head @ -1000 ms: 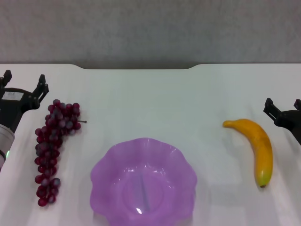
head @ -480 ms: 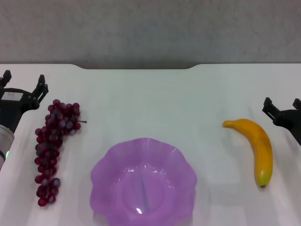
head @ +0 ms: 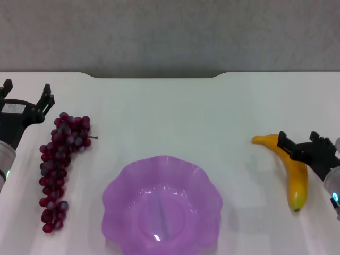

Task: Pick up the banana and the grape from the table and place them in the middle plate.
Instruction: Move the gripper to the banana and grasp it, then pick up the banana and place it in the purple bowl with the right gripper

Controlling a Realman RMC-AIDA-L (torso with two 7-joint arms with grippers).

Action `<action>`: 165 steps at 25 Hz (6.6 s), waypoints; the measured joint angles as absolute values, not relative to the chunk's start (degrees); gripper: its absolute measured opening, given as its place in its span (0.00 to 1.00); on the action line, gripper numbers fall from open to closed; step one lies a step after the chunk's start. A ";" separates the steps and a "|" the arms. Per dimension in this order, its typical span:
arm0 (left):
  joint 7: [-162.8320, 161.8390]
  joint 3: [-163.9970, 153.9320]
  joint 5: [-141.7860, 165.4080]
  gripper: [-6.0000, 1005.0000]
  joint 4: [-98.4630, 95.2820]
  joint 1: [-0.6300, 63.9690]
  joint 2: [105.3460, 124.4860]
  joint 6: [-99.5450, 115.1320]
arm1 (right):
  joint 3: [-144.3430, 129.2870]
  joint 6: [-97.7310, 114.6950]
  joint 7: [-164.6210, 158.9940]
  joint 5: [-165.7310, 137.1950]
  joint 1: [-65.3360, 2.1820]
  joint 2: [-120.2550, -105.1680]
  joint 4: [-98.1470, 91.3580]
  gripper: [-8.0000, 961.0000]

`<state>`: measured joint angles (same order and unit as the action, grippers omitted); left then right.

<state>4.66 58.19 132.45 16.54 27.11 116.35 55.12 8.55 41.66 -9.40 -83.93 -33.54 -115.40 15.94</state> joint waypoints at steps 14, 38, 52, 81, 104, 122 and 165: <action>7.88 58.23 132.12 0.88 17.28 26.79 116.50 55.29 | 4.55 39.81 -9.66 -83.85 -31.89 -115.48 17.72 0.89; 7.73 58.27 132.11 0.88 17.75 26.28 116.55 56.95 | 4.57 36.93 -9.65 -83.58 -31.89 -115.24 16.96 0.86; 7.83 58.17 132.35 0.88 19.15 25.80 116.50 57.05 | 4.57 33.23 -9.40 -83.87 -34.28 -115.21 16.17 0.70; 8.09 58.18 132.37 0.87 19.34 25.36 116.45 57.48 | 4.57 33.22 -9.76 -83.93 -34.69 -115.21 16.17 0.54; 8.09 58.19 132.36 0.86 19.04 24.17 116.26 57.01 | 4.49 57.10 -16.82 -93.11 -35.15 -114.53 16.13 0.54; 7.73 58.09 132.96 0.86 19.42 25.45 116.43 57.31 | 4.48 56.95 -18.98 -117.65 -38.38 -115.06 19.71 0.54; 8.18 58.10 133.95 0.85 20.66 25.47 116.37 57.50 | -2.01 60.55 -48.75 -137.64 -43.03 -114.95 9.93 0.54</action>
